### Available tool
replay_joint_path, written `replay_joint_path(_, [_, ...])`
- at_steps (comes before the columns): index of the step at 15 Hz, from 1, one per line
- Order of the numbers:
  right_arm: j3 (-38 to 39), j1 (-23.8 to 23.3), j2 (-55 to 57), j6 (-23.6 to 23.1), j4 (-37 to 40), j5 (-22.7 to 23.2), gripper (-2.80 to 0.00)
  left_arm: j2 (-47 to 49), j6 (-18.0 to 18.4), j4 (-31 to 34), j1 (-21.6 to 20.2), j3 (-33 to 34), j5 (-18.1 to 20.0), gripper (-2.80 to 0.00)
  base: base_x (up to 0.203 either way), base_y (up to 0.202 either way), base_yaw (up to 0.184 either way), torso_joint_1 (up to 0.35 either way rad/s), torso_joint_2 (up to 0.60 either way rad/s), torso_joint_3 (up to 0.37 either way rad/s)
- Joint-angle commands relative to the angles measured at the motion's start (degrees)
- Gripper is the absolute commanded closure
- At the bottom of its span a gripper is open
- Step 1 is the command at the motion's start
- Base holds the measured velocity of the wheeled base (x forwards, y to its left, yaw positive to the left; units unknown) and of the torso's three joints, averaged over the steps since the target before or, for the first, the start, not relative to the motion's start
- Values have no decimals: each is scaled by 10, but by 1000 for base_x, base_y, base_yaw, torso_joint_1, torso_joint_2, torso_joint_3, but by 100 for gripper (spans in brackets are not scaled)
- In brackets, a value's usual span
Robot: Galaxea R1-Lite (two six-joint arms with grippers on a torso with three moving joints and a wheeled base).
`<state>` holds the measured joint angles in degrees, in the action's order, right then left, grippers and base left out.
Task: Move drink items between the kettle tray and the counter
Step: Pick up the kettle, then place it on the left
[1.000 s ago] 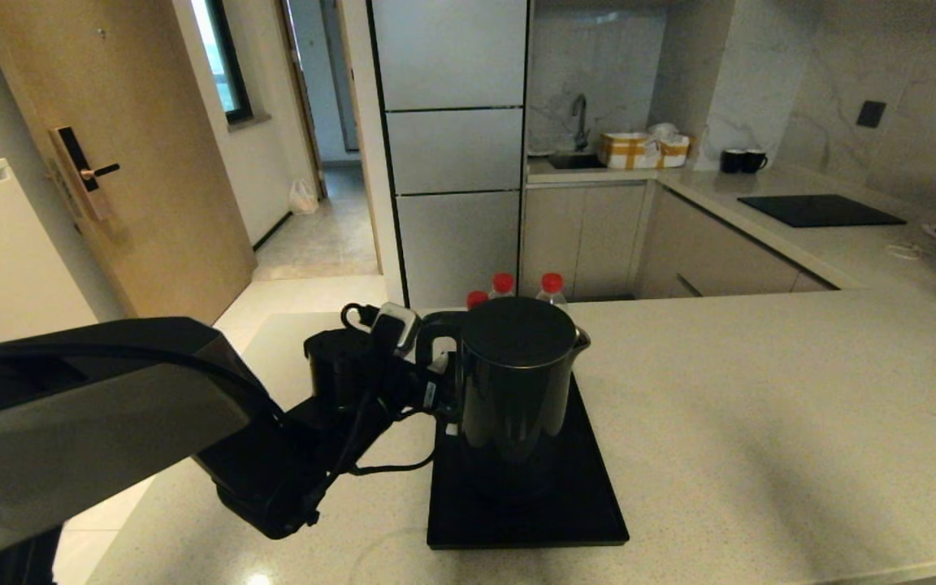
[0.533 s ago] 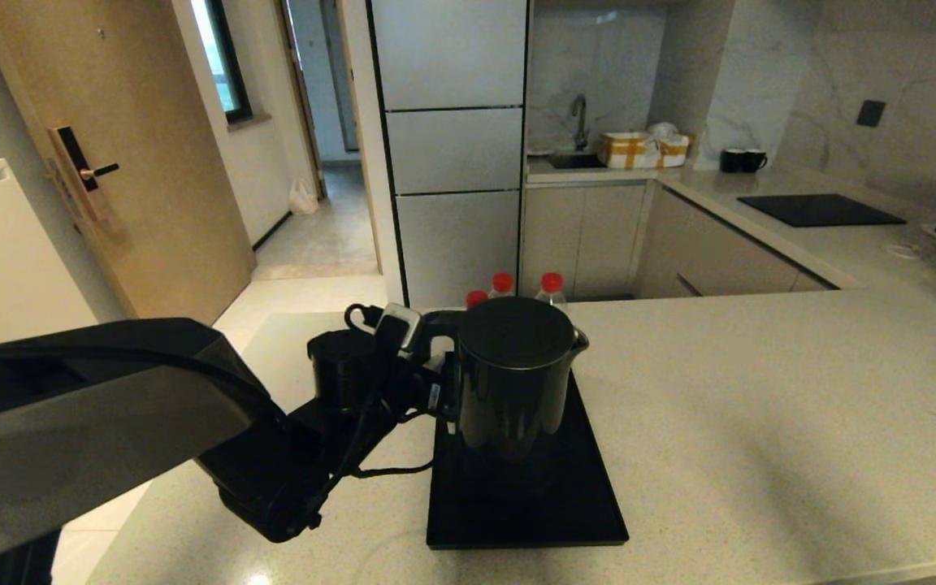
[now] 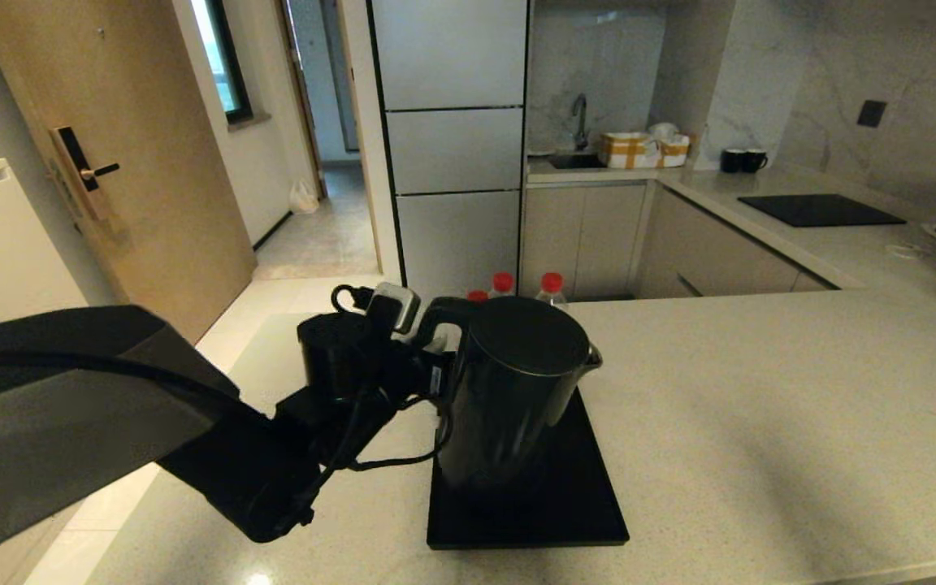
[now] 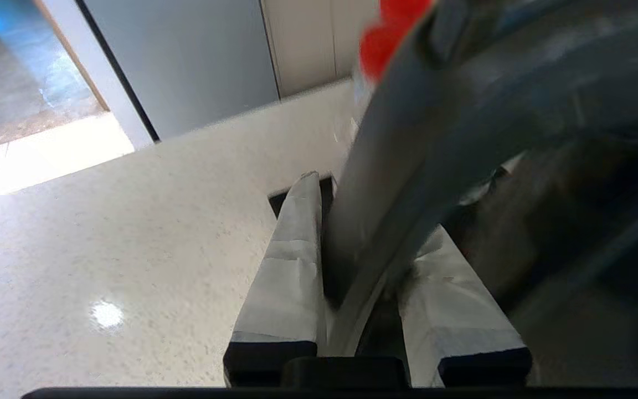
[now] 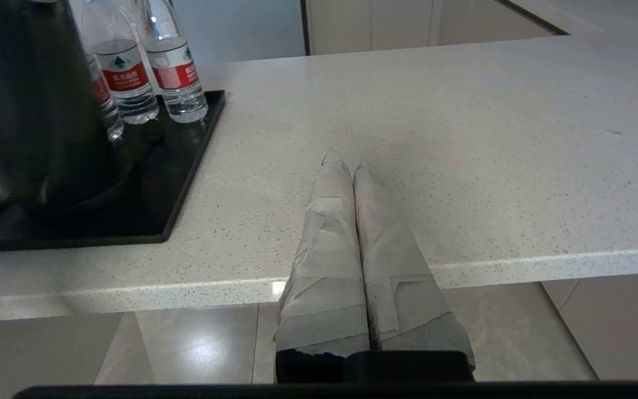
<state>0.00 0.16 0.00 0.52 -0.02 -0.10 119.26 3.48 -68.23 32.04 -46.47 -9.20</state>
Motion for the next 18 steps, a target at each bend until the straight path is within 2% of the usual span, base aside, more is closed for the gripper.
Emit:
replay_joint_path(1, [0,0,0,0,-1,0,0,-39,-16,15,2,-12,-8,0,0,0,0,0,0,0])
replay_joint_path(3, [0,0,0,0,0,0,0,-44,-32,36,1,-31,-31,0,0,0,0,0,0,0])
replay_joint_path(5, [0,0,0,0,-1,0,0,-51,-63,73,0,-54,-41,0,0,0,0,0,0,0])
replay_joint_path(8, [0,0,0,0,0,0,0,-54,-74,93,-10,-67,-45,0,0,0,0,0,0,0])
replay_joint_path(12, [0,0,0,0,-1,0,0,-14,-87,155,-134,-164,-43,0,0,0,0,0,0,0])
replay_joint_path(14, [0,0,0,0,0,0,0,-5,-88,179,-177,-178,-22,0,0,0,0,0,0,0])
replay_joint_path(16, [0,0,0,0,0,0,0,-7,-88,183,-180,-176,-15,0,0,0,0,0,0,0])
replay_joint_path(18, [0,0,0,0,-1,0,0,-18,-87,168,-196,-123,-7,0,0,0,0,0,0,0])
